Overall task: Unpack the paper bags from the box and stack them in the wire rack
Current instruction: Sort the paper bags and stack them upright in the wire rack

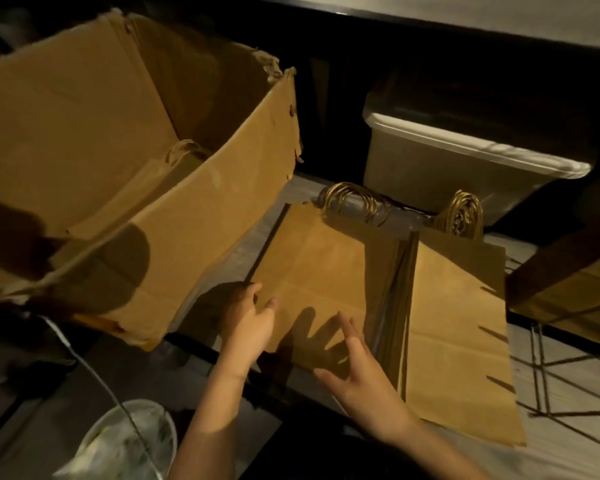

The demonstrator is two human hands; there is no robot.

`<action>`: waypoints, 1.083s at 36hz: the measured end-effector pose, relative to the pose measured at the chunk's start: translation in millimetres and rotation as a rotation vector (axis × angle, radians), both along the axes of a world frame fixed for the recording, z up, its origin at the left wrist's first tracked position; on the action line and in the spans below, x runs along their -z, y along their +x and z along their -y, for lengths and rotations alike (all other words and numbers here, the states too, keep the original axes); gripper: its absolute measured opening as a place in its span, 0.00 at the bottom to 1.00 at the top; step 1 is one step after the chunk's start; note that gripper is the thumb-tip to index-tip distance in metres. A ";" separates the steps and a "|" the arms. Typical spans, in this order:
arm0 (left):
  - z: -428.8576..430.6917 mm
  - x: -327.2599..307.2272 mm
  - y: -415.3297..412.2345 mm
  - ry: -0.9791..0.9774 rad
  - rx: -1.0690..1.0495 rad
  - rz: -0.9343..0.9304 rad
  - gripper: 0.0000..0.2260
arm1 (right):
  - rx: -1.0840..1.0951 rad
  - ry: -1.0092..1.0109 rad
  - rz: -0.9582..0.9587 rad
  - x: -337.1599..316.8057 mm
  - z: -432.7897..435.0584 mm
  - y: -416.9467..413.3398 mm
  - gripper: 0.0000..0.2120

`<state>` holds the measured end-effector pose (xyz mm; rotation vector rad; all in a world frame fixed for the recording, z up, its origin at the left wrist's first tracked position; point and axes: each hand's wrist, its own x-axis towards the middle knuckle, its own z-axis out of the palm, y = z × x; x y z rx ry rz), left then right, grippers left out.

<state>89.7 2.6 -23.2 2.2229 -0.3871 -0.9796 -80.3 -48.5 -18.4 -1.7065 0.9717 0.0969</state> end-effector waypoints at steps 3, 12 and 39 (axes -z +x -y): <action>1.0 -3.6 3.7 0.012 0.034 0.025 0.19 | 0.026 0.040 0.005 -1.1 0.3 5.0 0.41; 12.9 -38.0 -21.6 -0.083 0.282 0.496 0.20 | 0.078 0.135 0.013 -3.5 -1.3 9.0 0.34; -40.5 -133.7 -68.5 -0.732 0.239 0.182 0.20 | 0.460 0.362 0.505 -37.7 33.3 -60.4 0.31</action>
